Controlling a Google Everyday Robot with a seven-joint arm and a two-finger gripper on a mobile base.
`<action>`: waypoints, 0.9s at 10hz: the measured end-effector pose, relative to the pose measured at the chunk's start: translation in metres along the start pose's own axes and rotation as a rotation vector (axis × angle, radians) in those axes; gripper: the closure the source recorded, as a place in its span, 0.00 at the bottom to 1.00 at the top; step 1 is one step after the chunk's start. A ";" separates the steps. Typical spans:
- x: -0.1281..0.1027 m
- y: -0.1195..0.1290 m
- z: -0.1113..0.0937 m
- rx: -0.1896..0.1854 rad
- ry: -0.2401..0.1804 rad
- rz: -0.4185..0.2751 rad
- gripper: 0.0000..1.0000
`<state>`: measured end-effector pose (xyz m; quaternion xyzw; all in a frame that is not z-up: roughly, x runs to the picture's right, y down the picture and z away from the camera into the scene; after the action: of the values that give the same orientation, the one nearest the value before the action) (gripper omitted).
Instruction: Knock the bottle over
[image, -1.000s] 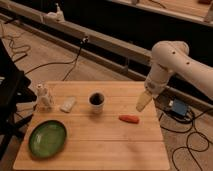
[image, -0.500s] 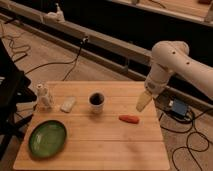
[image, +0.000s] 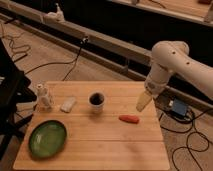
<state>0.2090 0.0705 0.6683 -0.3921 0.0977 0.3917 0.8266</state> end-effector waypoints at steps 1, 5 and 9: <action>0.000 0.000 0.000 0.000 0.000 0.000 0.23; 0.000 0.000 0.000 0.000 0.000 0.000 0.64; -0.010 -0.001 0.001 -0.025 -0.031 0.007 0.99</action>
<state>0.2028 0.0648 0.6742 -0.3960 0.0814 0.4018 0.8216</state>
